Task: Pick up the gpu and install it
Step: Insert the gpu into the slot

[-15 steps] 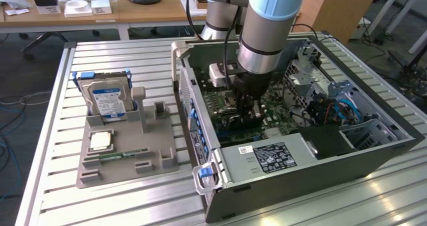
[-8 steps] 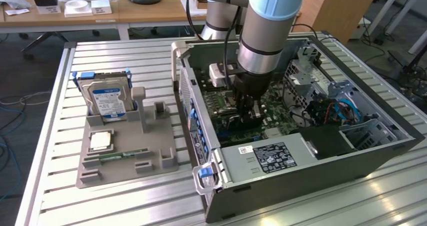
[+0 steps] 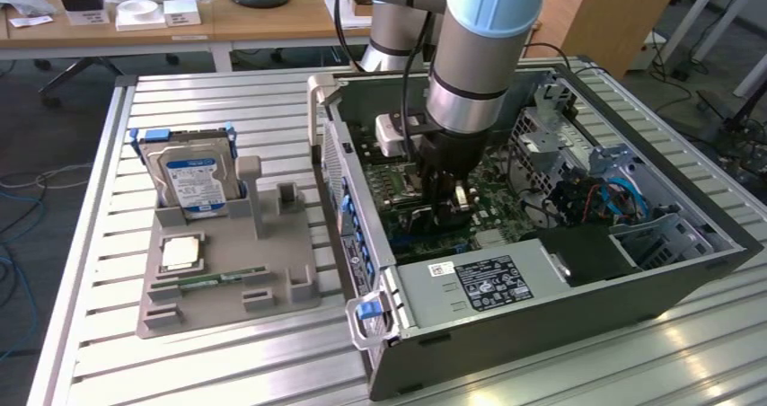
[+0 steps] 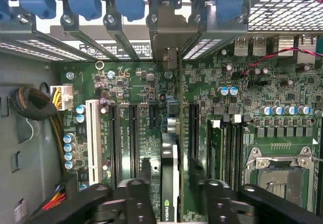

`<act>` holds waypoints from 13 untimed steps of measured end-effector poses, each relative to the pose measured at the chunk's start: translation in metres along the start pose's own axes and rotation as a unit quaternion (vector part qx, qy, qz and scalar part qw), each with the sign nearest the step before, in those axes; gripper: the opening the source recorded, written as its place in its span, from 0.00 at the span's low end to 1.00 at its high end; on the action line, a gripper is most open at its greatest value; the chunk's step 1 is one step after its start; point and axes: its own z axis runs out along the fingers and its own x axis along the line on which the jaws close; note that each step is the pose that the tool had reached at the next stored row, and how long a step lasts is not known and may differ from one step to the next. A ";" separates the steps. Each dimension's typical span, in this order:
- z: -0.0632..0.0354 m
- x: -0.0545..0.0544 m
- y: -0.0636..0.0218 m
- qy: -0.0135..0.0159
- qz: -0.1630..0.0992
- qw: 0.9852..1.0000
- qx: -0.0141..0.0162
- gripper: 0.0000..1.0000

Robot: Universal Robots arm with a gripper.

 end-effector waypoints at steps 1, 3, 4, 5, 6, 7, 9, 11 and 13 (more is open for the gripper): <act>0.0000 0.000 0.0000 0.000 0.000 1.000 0.000 0.45; 0.0000 0.000 0.0000 0.000 0.000 1.000 0.000 0.51; 0.0000 0.000 0.0000 0.000 0.000 1.000 0.000 0.57; 0.0000 0.000 0.0000 0.000 0.000 1.000 0.000 0.57; 0.0000 0.000 0.0000 0.000 0.000 1.000 0.000 0.64; 0.0000 0.000 0.0000 0.000 0.000 1.000 0.000 0.64; 0.0000 0.000 0.0000 0.000 0.000 1.000 0.000 0.64; 0.0000 0.000 0.0000 0.000 0.000 1.000 0.000 0.64; -0.0016 0.000 0.0000 0.000 0.000 1.000 0.000 0.64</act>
